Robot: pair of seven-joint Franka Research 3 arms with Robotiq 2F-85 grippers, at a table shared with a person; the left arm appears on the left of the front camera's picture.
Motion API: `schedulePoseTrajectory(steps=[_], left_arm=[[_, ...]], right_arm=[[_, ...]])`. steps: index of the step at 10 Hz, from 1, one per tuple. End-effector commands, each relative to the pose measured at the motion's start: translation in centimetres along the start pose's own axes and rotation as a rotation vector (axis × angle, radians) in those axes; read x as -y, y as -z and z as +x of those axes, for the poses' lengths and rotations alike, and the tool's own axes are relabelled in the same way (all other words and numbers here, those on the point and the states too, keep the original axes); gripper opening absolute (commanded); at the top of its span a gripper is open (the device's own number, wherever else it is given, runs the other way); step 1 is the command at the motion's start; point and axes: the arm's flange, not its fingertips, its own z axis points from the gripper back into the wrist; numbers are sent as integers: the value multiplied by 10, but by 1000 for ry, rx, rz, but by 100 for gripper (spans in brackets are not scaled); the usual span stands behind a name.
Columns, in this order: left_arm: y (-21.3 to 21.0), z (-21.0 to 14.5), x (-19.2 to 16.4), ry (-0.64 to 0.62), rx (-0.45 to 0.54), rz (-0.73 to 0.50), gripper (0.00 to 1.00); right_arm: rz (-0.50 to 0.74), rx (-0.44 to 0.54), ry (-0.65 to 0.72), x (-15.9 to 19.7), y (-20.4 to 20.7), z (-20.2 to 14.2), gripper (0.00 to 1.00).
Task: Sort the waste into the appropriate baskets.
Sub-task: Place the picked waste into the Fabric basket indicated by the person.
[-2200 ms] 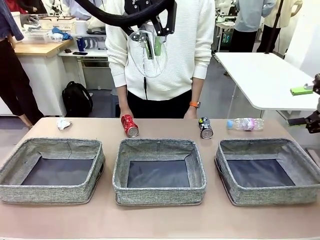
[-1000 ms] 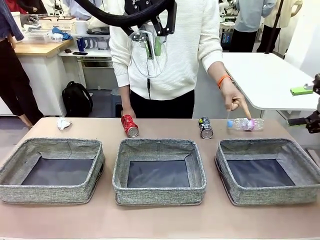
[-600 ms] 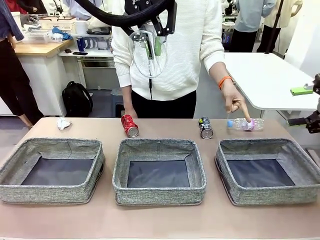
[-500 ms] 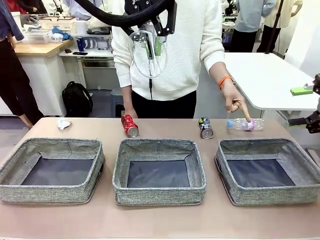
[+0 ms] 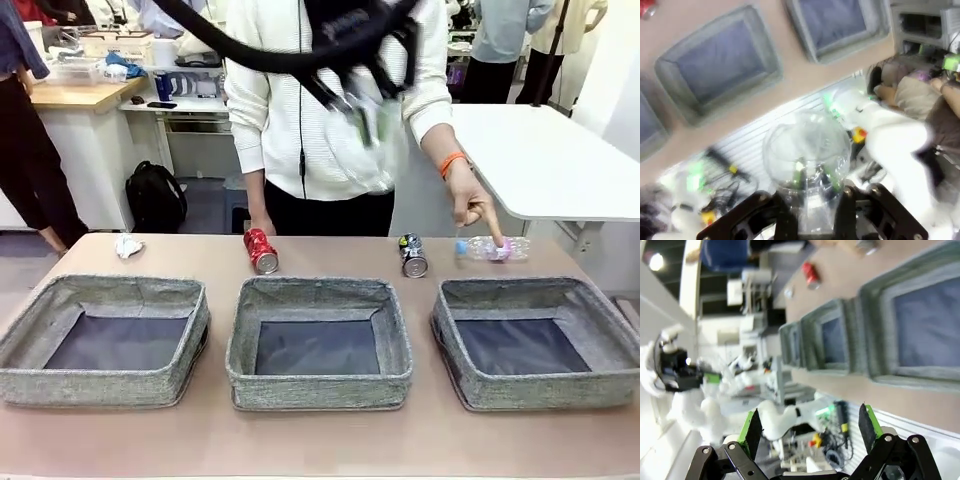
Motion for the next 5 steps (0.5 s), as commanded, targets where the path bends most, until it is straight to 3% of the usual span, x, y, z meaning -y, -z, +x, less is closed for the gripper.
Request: schedulePoseTrajectory(steps=[1, 2, 3, 5], left_arm=[[93, -10, 7, 50, 114, -129, 15], [131, 5, 38, 36, 165, -118, 15], [157, 23, 60, 59, 191, -89, 15], [190, 76, 86, 115, 185, -80, 15]], right_arm=[[-77, 132, 2, 21, -60, -11, 100], [-81, 221, 1, 26, -78, -23, 100], [-40, 88, 17, 14, -45, -12, 100], [-40, 88, 17, 14, -45, -12, 100]])
